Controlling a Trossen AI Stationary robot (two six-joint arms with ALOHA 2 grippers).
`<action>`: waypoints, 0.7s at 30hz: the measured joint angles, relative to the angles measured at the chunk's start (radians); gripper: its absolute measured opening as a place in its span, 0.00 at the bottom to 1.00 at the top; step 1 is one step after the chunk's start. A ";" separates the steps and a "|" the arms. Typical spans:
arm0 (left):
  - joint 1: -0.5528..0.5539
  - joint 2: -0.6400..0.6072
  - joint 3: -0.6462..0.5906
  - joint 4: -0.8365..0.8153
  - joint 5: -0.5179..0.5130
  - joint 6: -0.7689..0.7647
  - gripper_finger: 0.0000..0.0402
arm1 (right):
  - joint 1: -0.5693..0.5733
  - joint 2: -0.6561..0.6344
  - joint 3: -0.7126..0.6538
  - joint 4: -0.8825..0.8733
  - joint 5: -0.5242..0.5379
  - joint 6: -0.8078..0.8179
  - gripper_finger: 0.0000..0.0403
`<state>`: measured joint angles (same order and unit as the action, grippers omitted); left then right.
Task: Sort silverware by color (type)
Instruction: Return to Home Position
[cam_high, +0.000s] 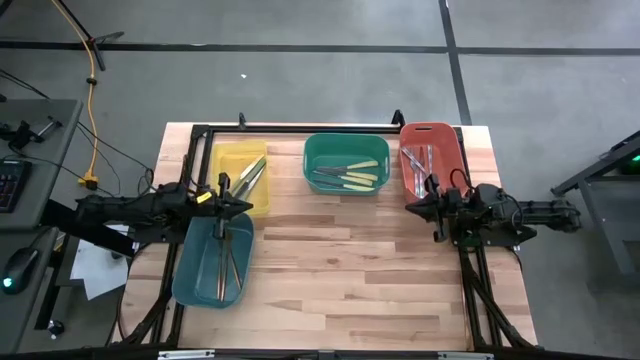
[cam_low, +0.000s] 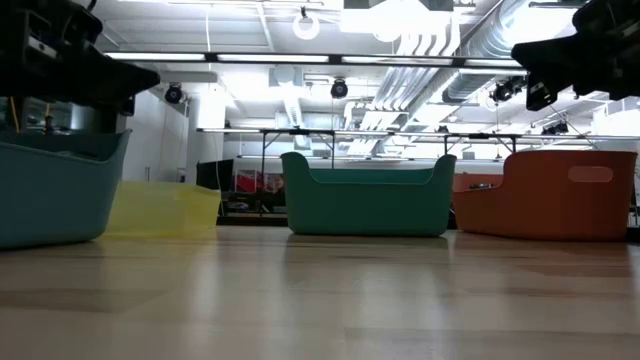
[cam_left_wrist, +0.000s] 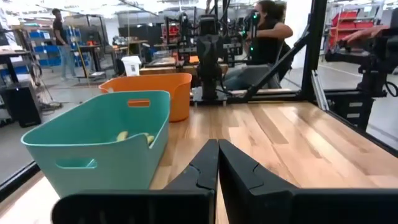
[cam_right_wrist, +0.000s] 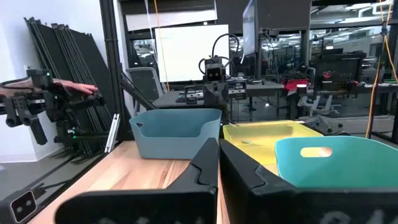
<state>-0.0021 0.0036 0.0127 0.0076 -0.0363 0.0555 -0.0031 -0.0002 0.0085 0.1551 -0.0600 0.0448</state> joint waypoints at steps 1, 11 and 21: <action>0.000 0.000 0.000 0.007 0.000 0.001 0.01 | 0.001 0.000 0.000 -0.001 0.000 0.000 0.00; 0.000 0.000 0.000 0.006 -0.001 0.000 0.01 | 0.017 0.001 0.000 -0.002 0.000 0.000 0.00; 0.000 0.000 0.000 0.005 -0.001 0.000 0.01 | 0.017 0.000 0.000 -0.096 0.000 0.000 0.00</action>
<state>-0.0021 0.0036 0.0128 0.0130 -0.0377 0.0559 0.0139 0.0001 0.0082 0.0590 -0.0597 0.0448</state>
